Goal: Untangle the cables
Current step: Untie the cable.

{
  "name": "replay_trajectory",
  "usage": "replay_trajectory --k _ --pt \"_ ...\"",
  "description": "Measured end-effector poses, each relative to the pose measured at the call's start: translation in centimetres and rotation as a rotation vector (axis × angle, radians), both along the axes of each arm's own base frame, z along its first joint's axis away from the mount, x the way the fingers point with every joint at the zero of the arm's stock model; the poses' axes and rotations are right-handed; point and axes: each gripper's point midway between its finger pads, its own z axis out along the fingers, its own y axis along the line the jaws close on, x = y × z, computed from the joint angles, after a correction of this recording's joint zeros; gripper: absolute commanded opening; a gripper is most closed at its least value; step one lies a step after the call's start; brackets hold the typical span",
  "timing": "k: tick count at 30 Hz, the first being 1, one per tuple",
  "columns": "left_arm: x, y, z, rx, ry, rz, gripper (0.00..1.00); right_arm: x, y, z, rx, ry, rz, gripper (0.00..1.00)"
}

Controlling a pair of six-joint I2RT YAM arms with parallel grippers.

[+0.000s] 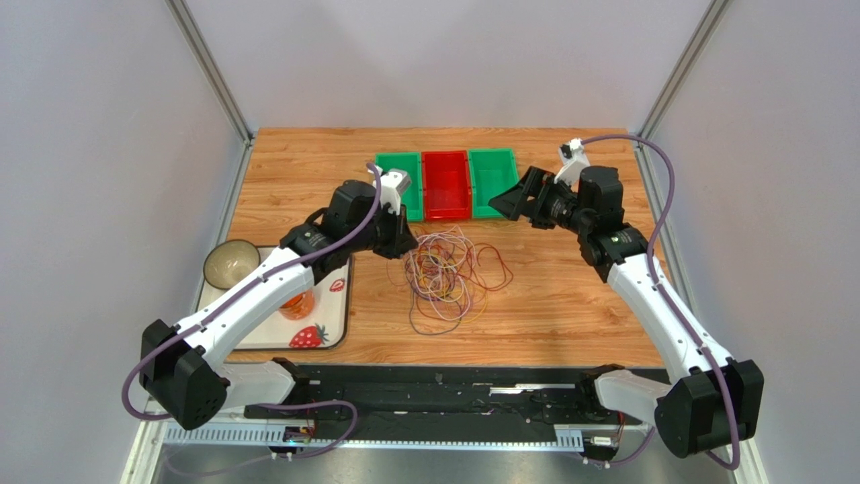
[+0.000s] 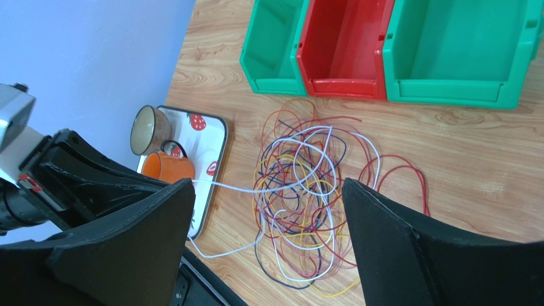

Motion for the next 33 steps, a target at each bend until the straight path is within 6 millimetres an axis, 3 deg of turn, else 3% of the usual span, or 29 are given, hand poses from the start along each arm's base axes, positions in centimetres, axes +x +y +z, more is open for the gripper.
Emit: replay_trajectory --k 8,15,20,27,33 --pt "-0.6 -0.5 1.7 -0.079 -0.069 -0.040 0.00 -1.4 2.8 -1.6 -0.010 0.053 0.080 0.90" --pt "-1.3 -0.1 0.7 -0.084 -0.074 -0.048 0.00 -1.5 4.7 -5.0 -0.003 0.194 0.103 0.88" --pt "-1.5 0.1 0.1 -0.076 -0.072 -0.049 0.00 -1.1 5.3 -7.9 -0.019 0.284 0.096 0.88" --pt "-1.8 0.8 1.0 -0.086 -0.121 -0.038 0.00 0.5 5.9 -11.4 -0.053 0.443 0.062 0.83" --pt "-2.3 1.2 0.0 -0.082 -0.118 -0.035 0.00 2.4 6.8 -13.0 -0.063 0.522 0.048 0.74"
